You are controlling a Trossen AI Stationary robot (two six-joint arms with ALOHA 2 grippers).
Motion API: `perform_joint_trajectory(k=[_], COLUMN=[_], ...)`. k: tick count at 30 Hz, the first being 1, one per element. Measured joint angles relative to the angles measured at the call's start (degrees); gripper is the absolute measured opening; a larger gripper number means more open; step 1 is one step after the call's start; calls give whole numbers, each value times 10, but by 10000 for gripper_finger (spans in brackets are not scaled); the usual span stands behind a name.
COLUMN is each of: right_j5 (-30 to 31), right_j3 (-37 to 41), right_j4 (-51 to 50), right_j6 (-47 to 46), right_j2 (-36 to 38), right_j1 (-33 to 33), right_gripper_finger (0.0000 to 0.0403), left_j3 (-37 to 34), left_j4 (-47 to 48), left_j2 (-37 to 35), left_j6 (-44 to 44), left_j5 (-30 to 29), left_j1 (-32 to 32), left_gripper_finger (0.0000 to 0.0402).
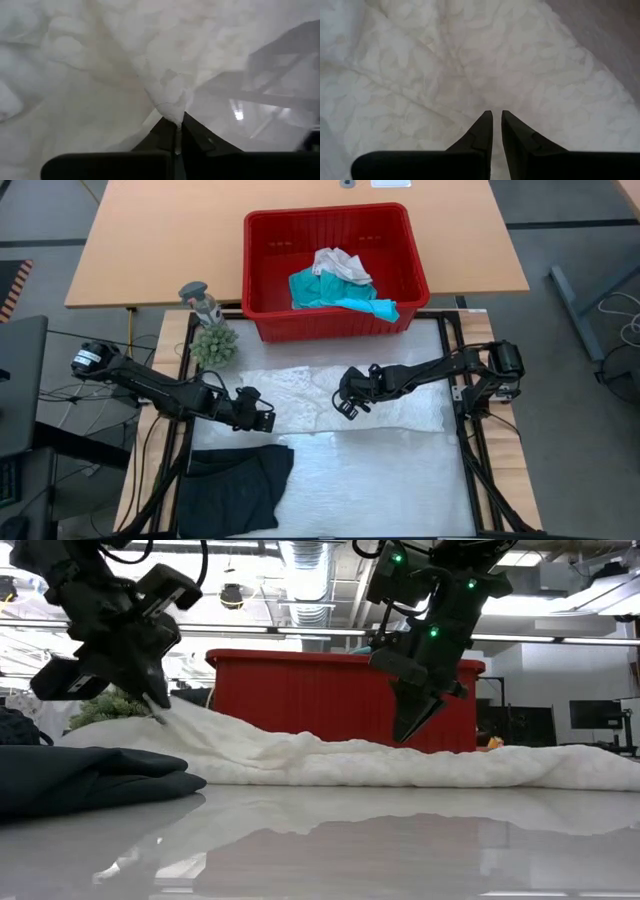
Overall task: Fold Laundry from Bin
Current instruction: Fold the white dress
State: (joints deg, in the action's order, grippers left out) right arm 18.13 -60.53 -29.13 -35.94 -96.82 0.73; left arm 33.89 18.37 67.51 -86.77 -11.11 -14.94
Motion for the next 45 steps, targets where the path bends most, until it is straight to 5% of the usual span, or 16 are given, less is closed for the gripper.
perform_joint_trajectory(k=[12,21,27,33,39,45], right_j5=[-3,-12,-18,-59,-25,-30], right_j3=[0,0,0,0,0,0], right_j4=[21,27,47,70,136,196], right_j6=[2,6,3,3,13,11], right_j2=[0,0,0,0,0,0], right_j1=[-2,0,-5,-3,5,5], right_gripper_finger=[66,66,66,66,66,66], left_j3=[0,0,0,0,0,0], left_j4=[7,-24,-19,-36,-63,-82], left_j2=[0,0,-1,-34,-110,-157], left_j6=[91,293,299,332,355,449], left_j5=[20,54,95,43,-10,-138], left_j1=[0,0,9,12,28,33], left_gripper_finger=[20,106,160,166,167,167])
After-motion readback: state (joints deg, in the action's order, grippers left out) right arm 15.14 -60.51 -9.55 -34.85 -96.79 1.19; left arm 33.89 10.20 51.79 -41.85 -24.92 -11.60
